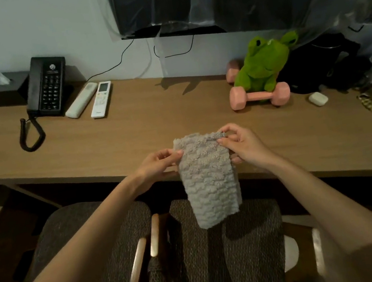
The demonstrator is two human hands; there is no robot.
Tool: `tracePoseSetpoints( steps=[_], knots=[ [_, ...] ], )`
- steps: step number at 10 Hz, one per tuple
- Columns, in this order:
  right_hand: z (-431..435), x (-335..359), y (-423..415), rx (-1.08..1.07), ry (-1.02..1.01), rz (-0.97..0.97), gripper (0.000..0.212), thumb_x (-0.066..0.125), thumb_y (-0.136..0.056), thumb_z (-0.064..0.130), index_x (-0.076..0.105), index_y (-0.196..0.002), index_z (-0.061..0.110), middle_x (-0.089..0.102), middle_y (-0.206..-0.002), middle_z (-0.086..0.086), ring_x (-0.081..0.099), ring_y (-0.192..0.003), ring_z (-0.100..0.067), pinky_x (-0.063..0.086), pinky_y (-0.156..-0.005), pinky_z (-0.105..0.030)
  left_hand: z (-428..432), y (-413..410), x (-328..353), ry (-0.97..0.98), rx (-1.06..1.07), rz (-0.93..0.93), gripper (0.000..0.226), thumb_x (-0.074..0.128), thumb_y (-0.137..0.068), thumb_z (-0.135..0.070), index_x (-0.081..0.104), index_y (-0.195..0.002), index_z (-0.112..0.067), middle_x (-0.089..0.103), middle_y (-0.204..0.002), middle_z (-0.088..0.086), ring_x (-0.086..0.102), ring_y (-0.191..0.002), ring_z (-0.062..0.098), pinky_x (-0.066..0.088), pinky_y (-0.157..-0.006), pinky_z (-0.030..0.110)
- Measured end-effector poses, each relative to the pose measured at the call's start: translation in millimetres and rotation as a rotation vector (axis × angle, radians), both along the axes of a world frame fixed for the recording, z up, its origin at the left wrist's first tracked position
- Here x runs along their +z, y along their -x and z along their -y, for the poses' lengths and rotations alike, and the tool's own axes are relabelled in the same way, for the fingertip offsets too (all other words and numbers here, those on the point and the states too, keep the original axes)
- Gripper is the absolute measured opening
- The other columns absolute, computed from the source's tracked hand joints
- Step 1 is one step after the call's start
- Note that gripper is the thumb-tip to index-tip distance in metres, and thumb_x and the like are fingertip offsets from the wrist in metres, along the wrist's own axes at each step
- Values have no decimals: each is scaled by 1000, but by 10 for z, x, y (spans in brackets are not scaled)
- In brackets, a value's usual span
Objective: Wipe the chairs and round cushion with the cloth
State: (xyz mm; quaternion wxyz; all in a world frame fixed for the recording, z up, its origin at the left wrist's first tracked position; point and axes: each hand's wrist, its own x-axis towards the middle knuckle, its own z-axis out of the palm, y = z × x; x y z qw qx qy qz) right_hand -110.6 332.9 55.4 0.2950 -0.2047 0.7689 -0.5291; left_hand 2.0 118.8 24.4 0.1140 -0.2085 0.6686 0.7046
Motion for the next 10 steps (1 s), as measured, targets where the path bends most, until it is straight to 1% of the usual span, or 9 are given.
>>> tracePoseSetpoints(
  steps=[1,2,3,4,5,6,8,9,10],
  knots=[
    [232,-124,415,-74,-21,-77,9,58,-96,19,58,-99,27,71,-99,-2,67,-71,-2,50,-53,-19,165,433,26,234,129,-20,30,65,-87,-36,62,-96,-7,65,-95,3,61,-89,13,53,-75,24],
    [539,-189,768,-192,-34,-316,26,54,-98,17,60,-123,17,62,-125,1,58,-114,-12,48,-89,-24,256,916,-34,299,371,-189,28,63,-90,-32,53,-112,-17,49,-115,5,56,-92,13,53,-75,23],
    [717,-363,763,-177,-159,-521,45,47,-100,17,40,-145,16,34,-154,0,25,-144,-15,25,-117,-34,159,1083,-336,665,331,-253,52,54,-96,-27,32,-143,-26,22,-144,2,43,-118,10,36,-102,27],
    [701,-852,410,177,-439,-608,52,36,-104,27,20,-152,19,7,-161,2,4,-149,-16,12,-122,-39,-16,855,-895,1064,-5,-194,56,39,-101,-22,16,-152,-22,4,-160,0,9,-147,23,14,-119,38],
    [618,-1315,145,387,-741,-559,57,14,-105,39,-12,-152,20,-23,-158,3,-22,-145,-15,-6,-120,-44,-120,633,-1331,1260,-212,-34,52,16,-104,-34,-9,-149,-32,-18,-157,-9,-18,-146,16,-11,-118,41],
    [685,-1496,288,332,-748,-676,57,11,-104,40,-17,-151,24,-28,-156,6,-27,-143,-14,-11,-119,-45,-103,773,-1432,1318,-127,-25,51,11,-102,-36,-6,-150,-31,-13,-158,-11,-20,-143,11,-15,-116,40],
    [975,-1472,758,416,-794,-657,57,11,-103,41,-14,-152,26,-26,-158,6,-24,-144,-13,-14,-118,-48,148,1172,-1353,1333,-167,141,53,11,-102,-40,-5,-152,-30,-14,-159,-9,-13,-147,20,-7,-117,51],
    [1070,-1274,841,474,-894,-593,59,22,-103,42,-6,-154,27,-16,-160,6,-17,-147,-20,-11,-117,-52,207,1202,-1165,1280,-275,237,55,10,-102,-44,-11,-151,-31,-18,-158,-11,-14,-147,23,-1,-116,56],
    [1106,-998,824,437,-782,-555,62,37,-102,34,6,-155,25,-2,-162,4,-6,-149,-23,0,-118,-52,238,1037,-946,1212,-230,146,58,17,-101,-49,-8,-151,-36,-13,-159,-11,-9,-147,23,6,-117,53]
  ],
)
